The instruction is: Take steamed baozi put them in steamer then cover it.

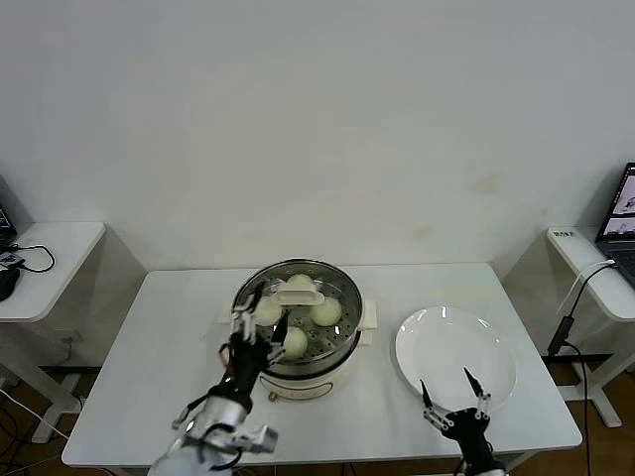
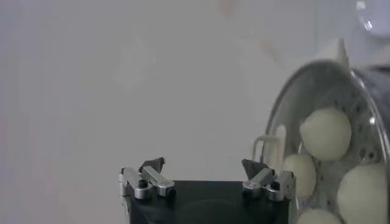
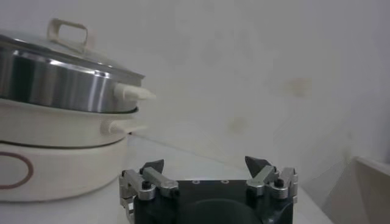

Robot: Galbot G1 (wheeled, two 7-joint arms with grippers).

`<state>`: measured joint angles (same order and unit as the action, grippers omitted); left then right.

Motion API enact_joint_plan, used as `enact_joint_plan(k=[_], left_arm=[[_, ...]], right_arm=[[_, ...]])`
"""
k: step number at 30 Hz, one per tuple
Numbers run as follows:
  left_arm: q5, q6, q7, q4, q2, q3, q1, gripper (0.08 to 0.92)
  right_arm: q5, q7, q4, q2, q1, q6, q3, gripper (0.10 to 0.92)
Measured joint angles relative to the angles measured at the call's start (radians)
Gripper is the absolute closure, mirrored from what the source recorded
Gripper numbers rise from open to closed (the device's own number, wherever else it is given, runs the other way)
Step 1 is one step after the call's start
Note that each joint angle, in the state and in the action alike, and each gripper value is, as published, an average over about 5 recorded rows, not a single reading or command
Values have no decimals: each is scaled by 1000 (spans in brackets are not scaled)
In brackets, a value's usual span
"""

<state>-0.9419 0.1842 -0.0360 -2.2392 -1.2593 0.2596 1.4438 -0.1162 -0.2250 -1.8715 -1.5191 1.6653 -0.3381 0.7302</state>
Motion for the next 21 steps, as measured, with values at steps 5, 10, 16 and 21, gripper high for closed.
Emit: enact_joint_plan(k=[5,10,16,21], left_arm=[[319,-89,92,5,-12,119,126,177],[613,-149,148,27,-25,206,237,177],[873,-191,190,45,-38,269,341,177],[995,-222,208,67,-52,297,395,177]], right_arm=[[18,-1,2,22,3,2,-3,203],[40,-3,4,44,11,12,-10,203],[67,-8,-12,69,33,58,-28,202],[94,0,-37,84,54,124,-44,203]])
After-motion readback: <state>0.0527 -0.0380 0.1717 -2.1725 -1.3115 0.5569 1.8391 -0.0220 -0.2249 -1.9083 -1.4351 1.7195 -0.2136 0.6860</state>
